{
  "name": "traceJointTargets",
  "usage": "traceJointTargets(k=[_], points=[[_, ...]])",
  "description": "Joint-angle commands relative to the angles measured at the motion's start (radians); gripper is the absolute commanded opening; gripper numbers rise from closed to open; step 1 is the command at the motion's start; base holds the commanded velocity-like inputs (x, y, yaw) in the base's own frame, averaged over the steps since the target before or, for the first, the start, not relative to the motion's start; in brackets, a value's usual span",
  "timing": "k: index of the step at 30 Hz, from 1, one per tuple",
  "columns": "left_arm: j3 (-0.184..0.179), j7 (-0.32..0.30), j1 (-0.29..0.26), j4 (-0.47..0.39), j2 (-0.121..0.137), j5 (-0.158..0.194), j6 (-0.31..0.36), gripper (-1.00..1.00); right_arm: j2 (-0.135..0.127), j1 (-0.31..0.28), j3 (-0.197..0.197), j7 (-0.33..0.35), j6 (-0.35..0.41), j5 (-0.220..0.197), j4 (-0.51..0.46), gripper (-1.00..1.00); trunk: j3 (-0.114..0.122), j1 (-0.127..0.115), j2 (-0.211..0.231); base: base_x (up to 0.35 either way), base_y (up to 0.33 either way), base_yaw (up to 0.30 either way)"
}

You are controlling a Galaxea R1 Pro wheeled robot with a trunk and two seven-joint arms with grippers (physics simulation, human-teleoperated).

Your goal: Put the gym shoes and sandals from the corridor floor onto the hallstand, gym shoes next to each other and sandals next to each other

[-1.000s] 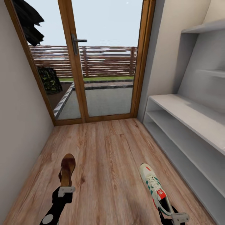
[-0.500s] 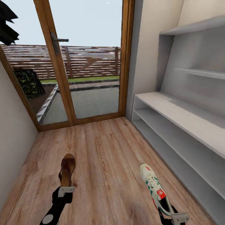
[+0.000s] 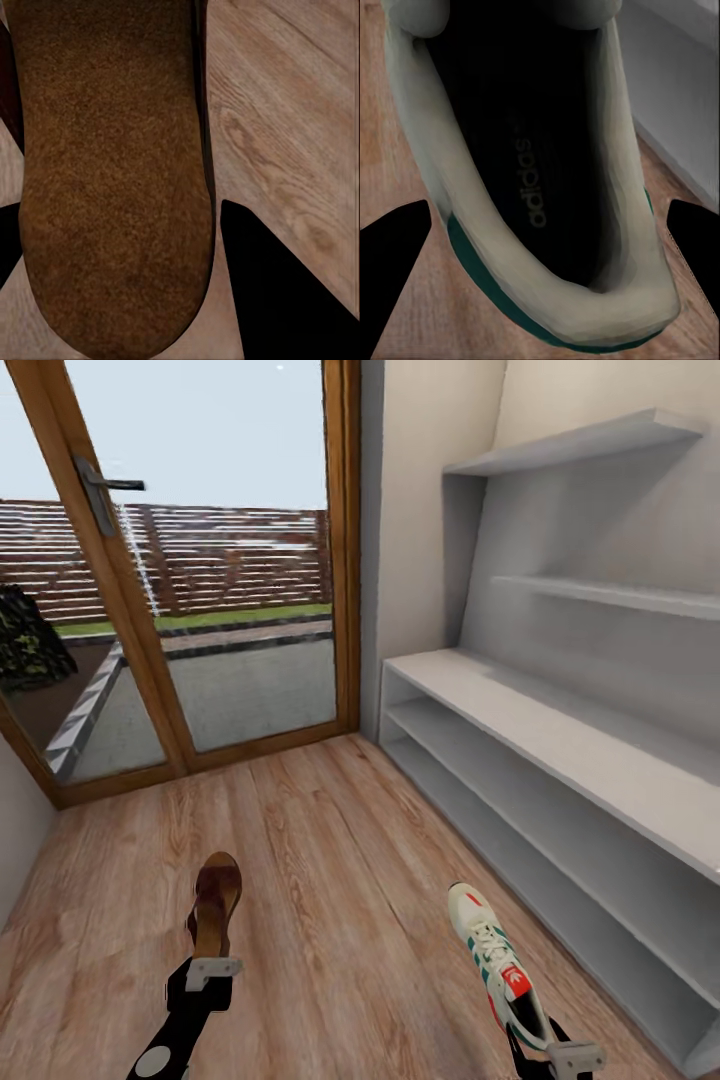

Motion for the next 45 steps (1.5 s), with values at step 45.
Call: traceJointTargets(k=[45], points=[[0.001,0.002,0.000,0.000,0.000,-0.013,-0.003,-1.00,0.000,-0.001,0.005,0.005,-0.002,-0.011,0.001,-1.00,-0.001,0.000,0.000,0.101,0.285,-0.170]])
